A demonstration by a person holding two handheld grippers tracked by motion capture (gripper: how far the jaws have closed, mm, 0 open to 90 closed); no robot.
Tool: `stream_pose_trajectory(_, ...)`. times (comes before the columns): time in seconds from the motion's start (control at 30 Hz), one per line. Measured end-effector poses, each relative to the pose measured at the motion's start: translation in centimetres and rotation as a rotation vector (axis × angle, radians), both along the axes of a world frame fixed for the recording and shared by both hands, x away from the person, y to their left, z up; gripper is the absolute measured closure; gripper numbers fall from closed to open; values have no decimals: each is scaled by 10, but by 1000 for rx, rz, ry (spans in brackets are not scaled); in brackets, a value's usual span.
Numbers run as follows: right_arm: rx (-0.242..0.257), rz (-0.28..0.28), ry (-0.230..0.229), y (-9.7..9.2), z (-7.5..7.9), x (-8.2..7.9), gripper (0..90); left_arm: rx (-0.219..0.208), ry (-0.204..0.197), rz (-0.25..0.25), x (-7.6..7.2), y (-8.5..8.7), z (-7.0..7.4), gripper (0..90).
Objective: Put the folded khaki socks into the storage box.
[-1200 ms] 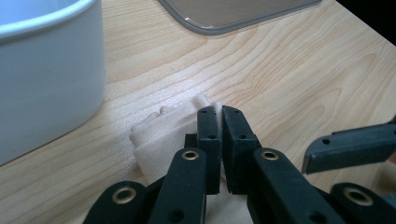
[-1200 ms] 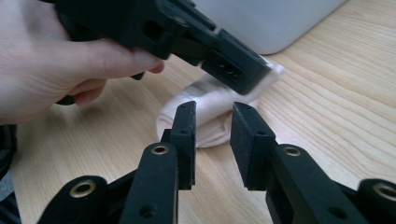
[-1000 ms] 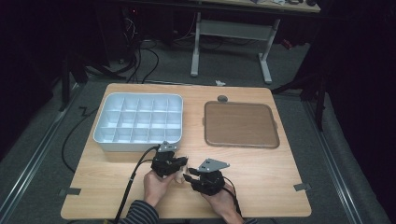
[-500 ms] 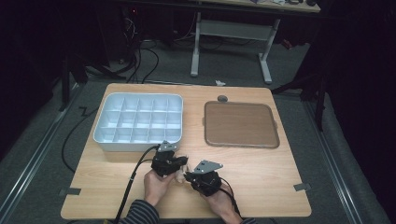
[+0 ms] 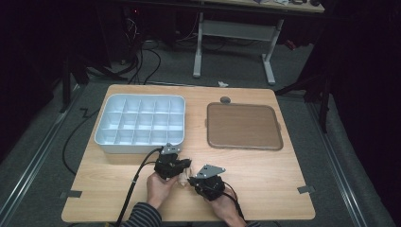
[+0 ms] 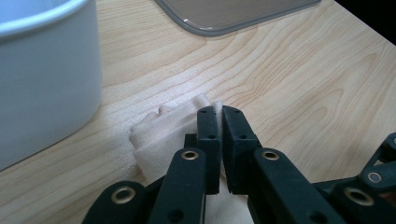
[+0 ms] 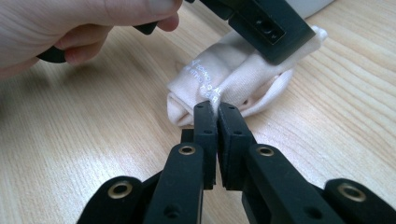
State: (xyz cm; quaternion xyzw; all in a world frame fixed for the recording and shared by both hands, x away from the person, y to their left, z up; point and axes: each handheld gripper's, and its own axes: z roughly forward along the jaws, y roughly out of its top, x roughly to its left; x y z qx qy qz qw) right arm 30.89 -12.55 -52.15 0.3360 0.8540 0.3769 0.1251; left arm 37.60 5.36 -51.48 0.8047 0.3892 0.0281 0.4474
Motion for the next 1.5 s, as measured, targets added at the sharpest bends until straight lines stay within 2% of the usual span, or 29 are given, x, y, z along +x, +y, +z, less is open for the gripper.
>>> stream_pose_trajectory(0.23,-23,-3,-4,0,-6,-1,875,9,3,-19,2,-3,-4,858)
stream_pose_trajectory(0.4,-9,-3,5,-2,-8,0,875,1,7,-21,2,-2,-4,845)
stream_pose_trajectory(0.57,12,-26,2,-3,-7,0,874,-4,-2,-14,0,0,0,739)
stream_pose_trajectory(0.8,22,-39,0,-4,-6,0,873,-12,-54,-3,-10,6,13,617)
stream_pose_trajectory(0.9,27,-38,0,-4,-6,0,872,22,-72,31,-17,10,17,561)
stream_pose_trajectory(1.07,21,-36,3,-4,-6,1,868,38,-59,77,-27,19,12,454)
stream_pose_trajectory(1.17,12,-37,2,-4,-5,0,867,29,-54,100,-33,24,6,416)
stream_pose_trajectory(1.33,7,-36,3,-5,-4,0,867,53,-39,98,-37,23,-2,409)
stream_pose_trajectory(1.47,5,-36,3,-5,-5,1,868,68,-33,124,-38,19,-7,403)
stream_pose_trajectory(1.5,-9,-38,3,-4,-6,1,867,73,-30,125,-38,17,-9,413)
